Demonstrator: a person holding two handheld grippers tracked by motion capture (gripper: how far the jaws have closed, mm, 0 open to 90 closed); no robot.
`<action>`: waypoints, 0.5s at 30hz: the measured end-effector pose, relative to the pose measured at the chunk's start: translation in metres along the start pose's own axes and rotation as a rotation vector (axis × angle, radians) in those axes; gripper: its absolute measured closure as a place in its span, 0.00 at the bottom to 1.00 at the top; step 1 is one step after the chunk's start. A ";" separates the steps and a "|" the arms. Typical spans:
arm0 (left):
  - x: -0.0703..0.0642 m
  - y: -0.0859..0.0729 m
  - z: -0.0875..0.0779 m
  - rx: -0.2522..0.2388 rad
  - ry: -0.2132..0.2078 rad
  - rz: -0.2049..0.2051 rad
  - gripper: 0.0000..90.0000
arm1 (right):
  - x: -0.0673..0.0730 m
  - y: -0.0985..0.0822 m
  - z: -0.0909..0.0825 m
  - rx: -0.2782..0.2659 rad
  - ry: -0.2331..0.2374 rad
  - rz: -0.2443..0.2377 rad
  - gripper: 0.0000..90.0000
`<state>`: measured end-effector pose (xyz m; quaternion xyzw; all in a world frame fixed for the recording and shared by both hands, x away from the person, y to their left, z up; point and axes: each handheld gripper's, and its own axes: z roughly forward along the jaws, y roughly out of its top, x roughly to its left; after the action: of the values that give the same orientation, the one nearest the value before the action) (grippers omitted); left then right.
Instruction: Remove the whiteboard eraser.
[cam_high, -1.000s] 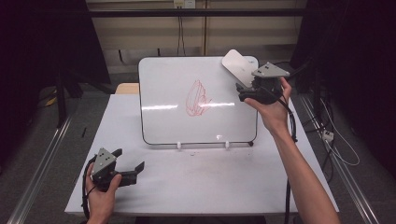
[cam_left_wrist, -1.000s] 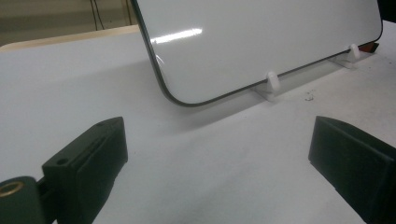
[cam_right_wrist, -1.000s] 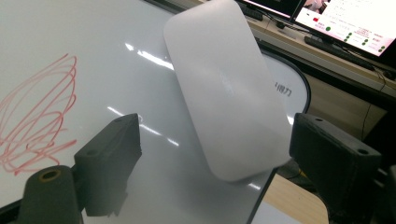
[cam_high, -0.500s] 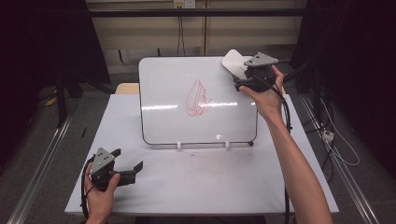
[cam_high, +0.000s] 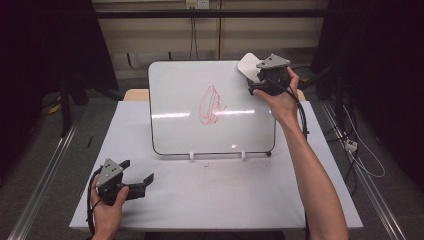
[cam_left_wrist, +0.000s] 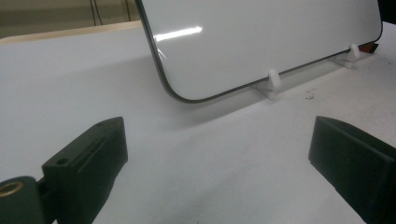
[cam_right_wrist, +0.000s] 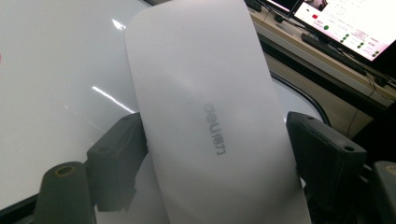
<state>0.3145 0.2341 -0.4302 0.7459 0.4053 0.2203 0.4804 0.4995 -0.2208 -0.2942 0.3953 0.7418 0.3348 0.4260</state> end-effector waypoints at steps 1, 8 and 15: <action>0.000 0.000 0.000 0.001 -0.001 -0.003 0.05 | 0.000 0.000 0.001 0.001 -0.004 -0.009 0.25; -0.001 0.000 0.000 0.002 0.001 0.000 0.05 | 0.002 -0.001 0.001 0.012 -0.015 -0.042 0.30; -0.001 0.000 0.000 0.003 -0.001 0.002 0.05 | 0.000 -0.001 -0.002 0.016 0.000 -0.040 0.33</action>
<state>0.3142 0.2330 -0.4306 0.7470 0.4049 0.2198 0.4793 0.4977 -0.2216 -0.2941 0.3837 0.7522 0.3204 0.4293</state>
